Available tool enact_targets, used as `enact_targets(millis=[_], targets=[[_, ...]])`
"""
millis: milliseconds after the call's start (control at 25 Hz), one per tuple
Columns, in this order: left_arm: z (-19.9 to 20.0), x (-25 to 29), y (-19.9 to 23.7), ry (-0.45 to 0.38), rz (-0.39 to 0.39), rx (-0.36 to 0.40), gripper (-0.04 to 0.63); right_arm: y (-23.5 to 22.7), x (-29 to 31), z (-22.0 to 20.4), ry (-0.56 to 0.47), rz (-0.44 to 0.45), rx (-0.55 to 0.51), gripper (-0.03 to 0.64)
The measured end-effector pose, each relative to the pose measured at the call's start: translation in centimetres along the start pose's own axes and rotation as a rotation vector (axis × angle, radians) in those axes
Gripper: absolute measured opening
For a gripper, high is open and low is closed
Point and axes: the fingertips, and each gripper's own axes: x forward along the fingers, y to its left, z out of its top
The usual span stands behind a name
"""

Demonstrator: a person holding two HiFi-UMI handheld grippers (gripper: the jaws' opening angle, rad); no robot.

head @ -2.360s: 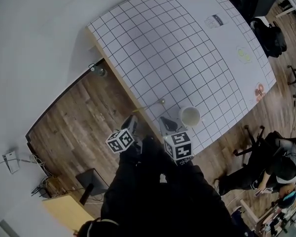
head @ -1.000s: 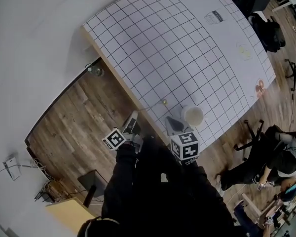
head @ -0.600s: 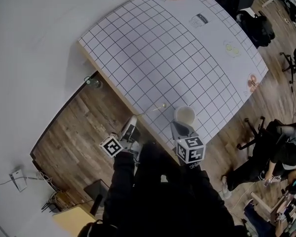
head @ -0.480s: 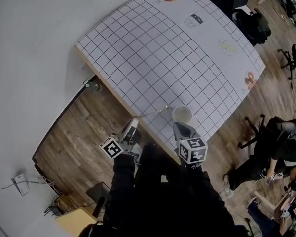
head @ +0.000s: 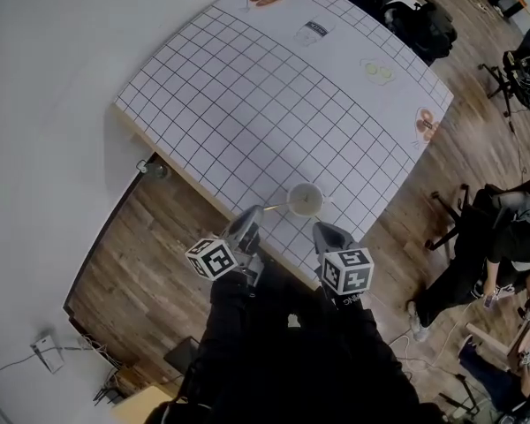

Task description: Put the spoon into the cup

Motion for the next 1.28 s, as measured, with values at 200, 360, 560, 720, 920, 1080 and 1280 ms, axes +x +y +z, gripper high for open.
enact_targets(millis=[200, 360, 560, 720, 920, 1080, 1280], targets=[[-1.5, 1.8, -0.4, 0.066, 0.054, 0.078, 0.035, -0.7, -0.9, -1.0, 0.0, -0.012, 0.017, 0.021], [-2.6, 2.6, -0.2, 0.097, 0.093, 0.101, 0.035, -1.0, -1.3, -1.4, -0.005, -0.014, 0.024, 0.021], [-3.7, 2.7, 0.5, 0.111, 0.134, 0.104, 0.035, -1.3, -1.7, -1.4, -0.008, -0.013, 0.023, 0.021], [-4.4, 2.8, 1.2, 0.115, 0.158, 0.092, 0.035, -1.4, -1.7, -1.4, -0.009, -0.009, 0.019, 0.021], [-4.9, 2.9, 1.8, 0.099, 0.173, 0.062, 0.037, -1.4, -1.7, -1.4, -0.006, -0.001, 0.013, 0.021], [-4.9, 2.9, 1.7, 0.084, 0.156, 0.04, 0.037, -1.3, -2.0, -1.4, -0.006, 0.002, 0.009, 0.021], [-4.5, 2.2, 1.9, 0.045, 0.163, 0.02, 0.129, -1.3, -2.5, -0.7, -0.022, 0.01, 0.001, 0.021]])
